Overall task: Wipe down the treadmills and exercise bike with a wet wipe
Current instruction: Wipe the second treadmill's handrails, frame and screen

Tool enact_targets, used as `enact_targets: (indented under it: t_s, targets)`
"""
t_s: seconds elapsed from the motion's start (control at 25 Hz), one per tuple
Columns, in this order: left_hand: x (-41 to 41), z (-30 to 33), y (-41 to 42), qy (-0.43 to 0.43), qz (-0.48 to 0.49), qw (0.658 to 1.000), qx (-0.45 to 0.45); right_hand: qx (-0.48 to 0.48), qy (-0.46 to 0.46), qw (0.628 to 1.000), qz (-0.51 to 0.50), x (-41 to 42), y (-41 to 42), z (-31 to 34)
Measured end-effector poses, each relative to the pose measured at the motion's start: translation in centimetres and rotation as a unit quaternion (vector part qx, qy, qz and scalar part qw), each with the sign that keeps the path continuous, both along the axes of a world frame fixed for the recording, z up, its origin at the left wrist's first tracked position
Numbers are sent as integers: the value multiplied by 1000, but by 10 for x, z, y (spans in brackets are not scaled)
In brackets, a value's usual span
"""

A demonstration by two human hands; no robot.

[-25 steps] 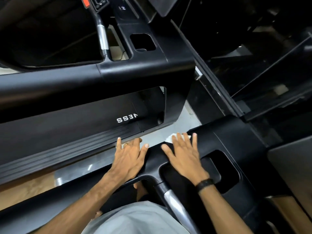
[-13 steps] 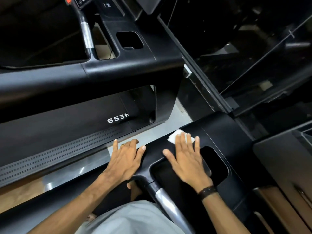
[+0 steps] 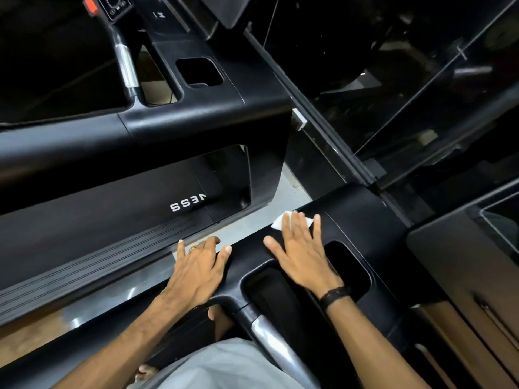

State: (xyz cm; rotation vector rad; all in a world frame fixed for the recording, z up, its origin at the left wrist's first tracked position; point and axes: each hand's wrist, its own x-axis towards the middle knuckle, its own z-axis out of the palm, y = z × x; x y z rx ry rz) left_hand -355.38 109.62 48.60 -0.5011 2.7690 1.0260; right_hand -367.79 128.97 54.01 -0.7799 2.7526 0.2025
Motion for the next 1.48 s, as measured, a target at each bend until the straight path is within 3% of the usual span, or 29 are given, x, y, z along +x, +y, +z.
enact_targets:
  t_s: [0.12,0.32,0.4,0.56,0.68,0.8,0.88,0.96,1.08,1.16,1.24,1.36,1.48]
  targets:
    - [4,2,0,-10,36,999,31,1,28,998,60,31,22,9]
    - [-2,-3,0,-11,48,997,63,26,55,995,-73,-24,33,7]
    - [-4,-3,0,-19,36,997,60,0,26,996,-80,-46,6,-5]
    - [1,6,-3,-43,40,997,50,-53,-57,996,47,-16,-36,-7]
    - [5,11,-1,-40,41,997,47,-120,-38,992,-6,-13,-20,21]
    - [5,13,1,-31,35,998,50,-20,17,999,-20,-44,-13,12]
    - [4,15,0,-31,37,998,50,69,-34,997,-16,-53,-37,-1]
    - [4,18,1,-35,37,998,43,98,-134,986,-12,-51,-68,-3]
    - [5,22,0,-36,45,997,44,4,-260,965,-28,-53,-81,8]
    - [5,24,2,-27,59,997,45,-57,-250,965,-60,-66,-70,15]
    - [4,22,3,-14,73,996,55,-2,-187,980,-65,-73,-61,15]
    - [1,17,-1,-13,114,985,131,87,-176,981,-11,-52,-73,3]
    - [-1,13,-13,34,233,926,295,6,-249,968,42,-10,-86,-1]
